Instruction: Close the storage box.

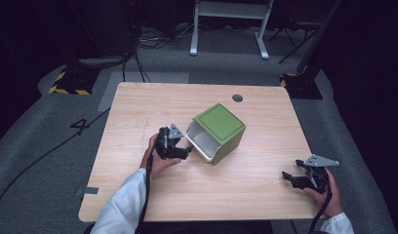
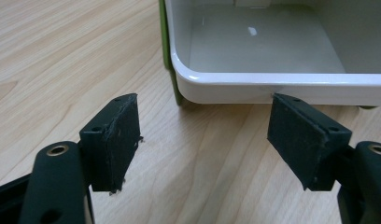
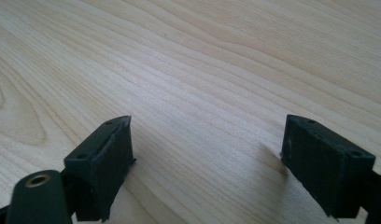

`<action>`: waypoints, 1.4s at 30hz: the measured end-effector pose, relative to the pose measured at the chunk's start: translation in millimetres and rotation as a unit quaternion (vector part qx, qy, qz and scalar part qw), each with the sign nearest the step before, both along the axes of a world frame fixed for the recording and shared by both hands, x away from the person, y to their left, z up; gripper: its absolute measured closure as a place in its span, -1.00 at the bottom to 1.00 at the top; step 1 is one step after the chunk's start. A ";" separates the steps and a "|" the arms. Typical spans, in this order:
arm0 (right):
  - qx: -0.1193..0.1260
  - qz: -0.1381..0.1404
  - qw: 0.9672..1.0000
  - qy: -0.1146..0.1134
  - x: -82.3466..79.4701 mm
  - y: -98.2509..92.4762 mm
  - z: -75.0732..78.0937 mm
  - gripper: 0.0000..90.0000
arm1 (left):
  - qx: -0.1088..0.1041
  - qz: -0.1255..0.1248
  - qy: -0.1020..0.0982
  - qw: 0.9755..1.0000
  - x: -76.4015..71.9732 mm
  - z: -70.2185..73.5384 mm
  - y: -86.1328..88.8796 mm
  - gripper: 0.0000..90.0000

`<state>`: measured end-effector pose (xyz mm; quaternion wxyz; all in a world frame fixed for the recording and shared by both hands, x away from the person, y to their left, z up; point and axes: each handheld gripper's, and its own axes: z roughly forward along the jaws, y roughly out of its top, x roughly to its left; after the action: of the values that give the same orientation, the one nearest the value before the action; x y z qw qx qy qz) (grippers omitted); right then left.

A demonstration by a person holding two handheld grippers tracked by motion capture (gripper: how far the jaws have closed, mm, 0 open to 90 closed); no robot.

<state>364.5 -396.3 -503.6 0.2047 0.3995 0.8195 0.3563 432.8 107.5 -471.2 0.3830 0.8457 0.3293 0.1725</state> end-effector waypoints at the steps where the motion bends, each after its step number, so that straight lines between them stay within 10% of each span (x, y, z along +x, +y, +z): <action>1: -0.001 0.000 1.000 -0.001 -0.2 0.1 0.0 -0.63 | -0.002 0.001 0.000 1.000 1.6 -0.4 -3.3 -0.43; 26: -0.001 0.001 1.000 -0.001 -0.4 0.0 0.0 -0.63 | 0.052 -0.013 -0.026 0.998 -9.7 16.3 25.7 -0.56; 42: 0.001 0.001 1.000 0.001 0.1 -0.3 -0.1 -0.63 | 0.071 0.024 -0.026 0.997 -30.7 15.9 69.9 -0.56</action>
<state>364.6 -396.6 -503.7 0.2028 0.3998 0.8195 0.3570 402.1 177.5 -455.3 0.3262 0.8580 0.3263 0.2259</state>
